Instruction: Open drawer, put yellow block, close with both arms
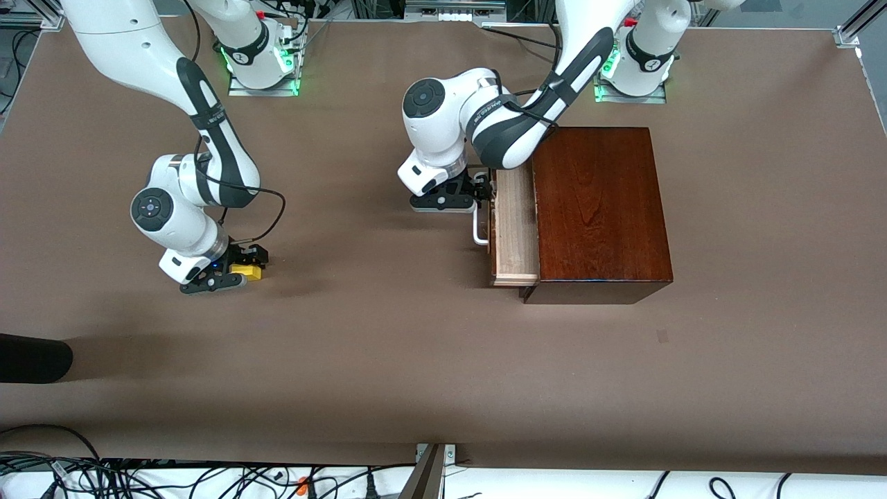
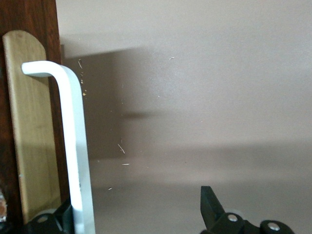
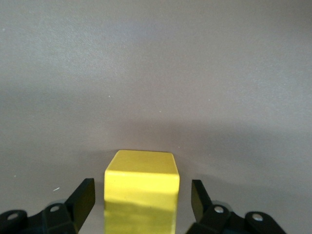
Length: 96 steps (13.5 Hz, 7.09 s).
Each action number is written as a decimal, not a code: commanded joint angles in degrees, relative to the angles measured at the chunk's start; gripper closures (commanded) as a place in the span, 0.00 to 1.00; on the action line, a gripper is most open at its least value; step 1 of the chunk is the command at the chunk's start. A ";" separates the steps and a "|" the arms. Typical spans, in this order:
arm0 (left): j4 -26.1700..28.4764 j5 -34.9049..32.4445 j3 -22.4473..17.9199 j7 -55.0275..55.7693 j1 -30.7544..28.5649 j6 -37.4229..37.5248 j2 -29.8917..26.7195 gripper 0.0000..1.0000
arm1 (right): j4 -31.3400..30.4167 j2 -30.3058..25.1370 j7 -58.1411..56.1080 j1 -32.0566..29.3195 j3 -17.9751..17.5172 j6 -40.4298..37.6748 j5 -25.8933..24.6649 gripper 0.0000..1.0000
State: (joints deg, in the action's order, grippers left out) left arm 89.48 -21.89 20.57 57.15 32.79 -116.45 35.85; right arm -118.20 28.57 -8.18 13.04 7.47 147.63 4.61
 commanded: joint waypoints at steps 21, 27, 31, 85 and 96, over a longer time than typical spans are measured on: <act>-18.11 5.43 1.76 -28.81 -15.17 32.77 -13.25 0.00 | 16.05 -7.56 -42.71 1.63 -12.20 -19.48 -7.03 0.72; -14.60 13.34 -4.71 -47.99 -28.48 34.27 -20.19 0.00 | 27.04 -3.00 -42.01 16.74 -12.57 -26.43 -11.30 0.72; -1.28 20.30 -17.82 -56.00 -26.56 23.92 -31.60 0.00 | 33.80 1.04 -39.64 24.21 -12.57 -27.39 -11.03 0.72; -1.41 23.21 -22.94 -53.81 -27.60 32.42 -36.03 0.00 | 57.28 16.27 -12.75 39.79 -12.21 -35.47 -12.52 0.00; -1.33 24.34 -17.78 -56.61 -25.93 34.88 -32.26 0.00 | 57.20 -0.70 -10.21 18.71 -10.20 -47.68 -7.34 0.00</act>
State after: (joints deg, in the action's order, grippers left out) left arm 89.08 0.15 -0.08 2.73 6.20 -82.70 1.68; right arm -59.55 30.82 -20.90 34.62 -3.02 103.30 -3.75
